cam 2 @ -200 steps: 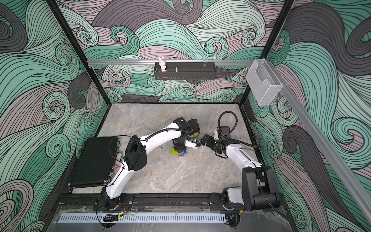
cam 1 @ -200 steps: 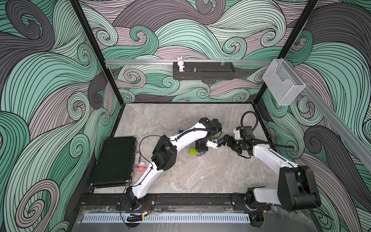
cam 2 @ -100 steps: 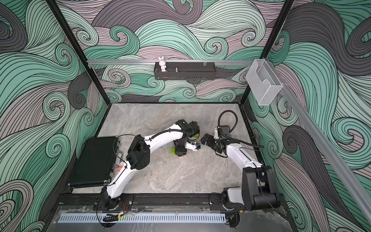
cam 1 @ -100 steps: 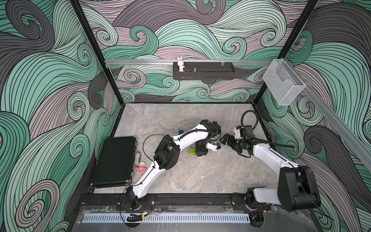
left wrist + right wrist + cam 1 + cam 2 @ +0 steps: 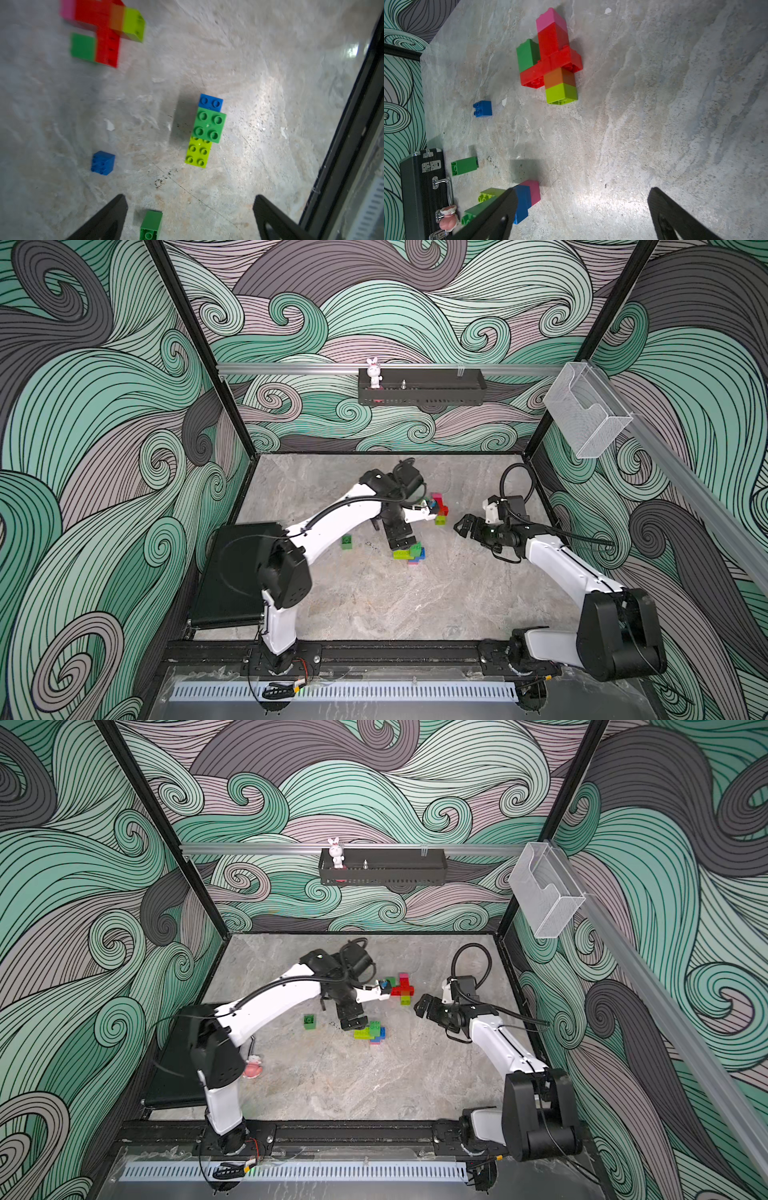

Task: Assemble the number 4 with lego
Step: Pick up the lego brick from the center of the board.

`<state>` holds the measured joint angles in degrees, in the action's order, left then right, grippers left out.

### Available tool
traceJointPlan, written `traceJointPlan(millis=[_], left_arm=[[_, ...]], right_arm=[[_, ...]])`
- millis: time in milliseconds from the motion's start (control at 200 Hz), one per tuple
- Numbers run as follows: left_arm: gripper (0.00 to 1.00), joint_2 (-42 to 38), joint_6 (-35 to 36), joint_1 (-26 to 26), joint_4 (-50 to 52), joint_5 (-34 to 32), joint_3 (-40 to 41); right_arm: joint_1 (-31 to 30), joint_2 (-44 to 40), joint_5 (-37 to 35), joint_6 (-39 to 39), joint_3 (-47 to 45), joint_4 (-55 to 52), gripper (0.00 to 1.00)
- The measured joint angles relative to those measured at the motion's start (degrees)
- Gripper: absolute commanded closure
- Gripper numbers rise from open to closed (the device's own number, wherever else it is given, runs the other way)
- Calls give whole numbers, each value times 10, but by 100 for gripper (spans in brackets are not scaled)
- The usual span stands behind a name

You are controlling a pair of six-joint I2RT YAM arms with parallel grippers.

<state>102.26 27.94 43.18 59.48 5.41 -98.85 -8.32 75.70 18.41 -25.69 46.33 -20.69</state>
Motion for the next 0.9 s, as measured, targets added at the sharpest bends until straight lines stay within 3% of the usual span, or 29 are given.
traceJointPlan(millis=[190, 310, 385, 606, 766, 896], left_arm=[[1, -215, -189, -91, -245, -41, 246], [1, -356, -318, -149, -396, -107, 420], [1, -421, -380, -163, -440, -147, 494], [1, -457, -487, -200, -399, -219, 525], [1, -527, -531, -203, -432, -215, 597], [1, -566, -553, -203, -441, -213, 644]], right_arm=[[-116, 30, -17, 30, 95, -32, 1], [-214, 99, -44, 43, 172, -40, 2], [-264, 153, -71, 46, 218, -45, 4], [-354, 335, -160, 60, 371, -76, 2], [-368, 453, -229, 53, 496, -100, 3], [-367, 543, -261, 37, 605, -130, 10]])
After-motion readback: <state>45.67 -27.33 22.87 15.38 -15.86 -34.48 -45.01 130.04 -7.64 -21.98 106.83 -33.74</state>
